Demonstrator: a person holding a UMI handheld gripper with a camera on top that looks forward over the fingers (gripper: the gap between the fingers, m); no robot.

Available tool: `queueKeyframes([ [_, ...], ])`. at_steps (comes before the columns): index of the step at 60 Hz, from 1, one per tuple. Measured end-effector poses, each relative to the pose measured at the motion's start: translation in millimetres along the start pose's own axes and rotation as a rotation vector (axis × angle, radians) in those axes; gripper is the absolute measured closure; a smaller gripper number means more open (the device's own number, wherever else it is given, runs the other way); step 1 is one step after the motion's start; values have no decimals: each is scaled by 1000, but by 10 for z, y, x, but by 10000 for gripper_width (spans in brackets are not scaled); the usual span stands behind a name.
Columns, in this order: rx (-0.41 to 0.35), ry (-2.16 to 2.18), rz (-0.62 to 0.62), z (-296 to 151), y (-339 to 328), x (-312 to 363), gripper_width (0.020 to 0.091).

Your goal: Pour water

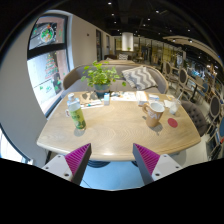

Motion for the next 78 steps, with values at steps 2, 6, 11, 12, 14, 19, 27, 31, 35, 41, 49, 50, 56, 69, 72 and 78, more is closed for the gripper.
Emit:
queueKeyframes([
  [2,5,-6,-14,-4,56,157,252],
  [6,-3,-16,-49,-65,185,489,247],
  [11,-15,-32,-89,-90,339,904,246],
  [12,-18,-36,-96,-136,408,976,248],
  [14,-30,-40,-109,-140,464,1130,250],
  [19,-63,-45,-127,-227,704,1442,241],
  [27,-122,-31,-112,-393,1227,1734,241],
  [31,-144,-19,-83,-499,1528,1773,244],
  [35,-171,-9,-61,-602,1844,1793,241],
  [41,-209,-5,-30,-759,2269,1783,244],
  [49,-223,-18,-11,-832,2677,1772,324],
  [50,-224,-17,-10,-831,2712,1768,349],
  [56,-253,-21,-29,-856,2800,1797,565],
  [69,-257,-47,-62,-859,2717,1775,711],
  [72,-255,-61,-73,-903,2644,1771,731],
  [78,-271,-66,-100,-1073,2407,1695,733],
])
Point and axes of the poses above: the point between the fingertips, and its own axes, seen from behind it with the camera up: x to the left, z down, y forward, the way the camera looks, the point moved 10 cm from there along -y, backward, against the way the camera looks, and after that the axes turned 6 degrees about x, right-handed, at the moved point
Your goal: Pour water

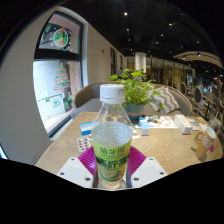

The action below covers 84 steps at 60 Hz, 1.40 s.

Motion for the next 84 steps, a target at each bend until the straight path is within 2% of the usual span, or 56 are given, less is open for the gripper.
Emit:
queueKeyframes([
  [6,-31,71,-51,-333,-278,-181,734],
  [18,-102,432,-271,-1037,-738,-847,737],
  [24,-99,691,-398,-1219,-816,-1311,738],
  [29,-83,938,-495,-1232,-780,-1761,738],
  [38,-61,1316,-586,-1086,-642,-2452,739],
  [56,54,1841,-735,-657,-454,-3105,740],
  [62,85,1844,-728,-621,-307,-3080,738],
  [70,88,1734,-711,-742,-433,-3141,739],
  [75,54,1562,-677,-900,-594,-3269,738],
  [79,14,1356,-585,-1089,-670,-3395,738],
  [84,-71,1105,-460,-1335,-836,-3672,738],
])
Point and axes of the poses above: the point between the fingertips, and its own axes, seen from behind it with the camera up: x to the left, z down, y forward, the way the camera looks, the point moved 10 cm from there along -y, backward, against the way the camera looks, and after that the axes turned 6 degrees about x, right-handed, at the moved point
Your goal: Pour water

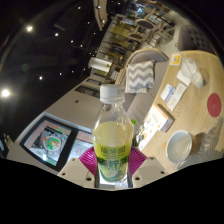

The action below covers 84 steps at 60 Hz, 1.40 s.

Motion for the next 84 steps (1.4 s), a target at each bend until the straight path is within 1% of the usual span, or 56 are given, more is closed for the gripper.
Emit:
queueKeyframes([
  [1,-16,-42,-1,-105,-118,-33,737],
  [7,-125,-343,110,-544,-326,101,735],
  [13,-225,-629,271,-940,-491,-52,733],
  [16,-246,-757,361,-1120,-565,-268,733],
  [20,-251,-909,487,-1276,-630,-565,733],
  [24,-222,-1012,581,-1324,-703,-873,733],
  [32,-158,-1077,675,-1338,-717,-1540,732],
  [37,-118,-1068,703,-1292,-604,-1912,732],
  [41,-90,-1046,706,-1272,-654,-2121,734],
  [51,-80,-1014,728,-1162,-596,-2508,727],
  [52,-74,-1011,734,-1140,-647,-2567,714],
  [53,-105,-1017,717,-1172,-582,-2535,715],
  [56,-128,-1006,712,-1139,-648,-2563,712],
  [61,-152,-972,701,-1135,-619,-2595,677],
  [63,-154,-976,699,-1146,-660,-2587,677],
  [64,-153,-979,699,-1147,-657,-2586,662],
  [72,-145,-974,712,-1134,-654,-2578,589],
  [75,-124,-943,732,-1131,-677,-2589,562],
  [80,-80,-902,788,-1122,-774,-2570,475],
  [82,-70,-900,802,-1111,-798,-2543,410],
  [84,-67,-901,809,-1060,-862,-2470,326],
])
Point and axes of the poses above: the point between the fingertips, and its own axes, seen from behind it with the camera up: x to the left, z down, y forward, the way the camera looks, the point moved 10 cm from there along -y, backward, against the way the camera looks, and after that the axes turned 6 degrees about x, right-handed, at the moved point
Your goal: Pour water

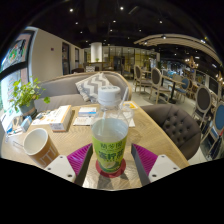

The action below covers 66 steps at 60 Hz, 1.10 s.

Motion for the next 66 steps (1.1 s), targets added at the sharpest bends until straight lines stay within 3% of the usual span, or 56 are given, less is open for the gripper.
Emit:
queueKeyframes([
  [3,13,1,5,-23,-153,22,237],
  [27,153,-18,1,89,-2142,859,250],
  [38,153,-11,-38,246,-2954,1349,252],
  [66,122,-78,-29,377,-3409,1627,248],
])
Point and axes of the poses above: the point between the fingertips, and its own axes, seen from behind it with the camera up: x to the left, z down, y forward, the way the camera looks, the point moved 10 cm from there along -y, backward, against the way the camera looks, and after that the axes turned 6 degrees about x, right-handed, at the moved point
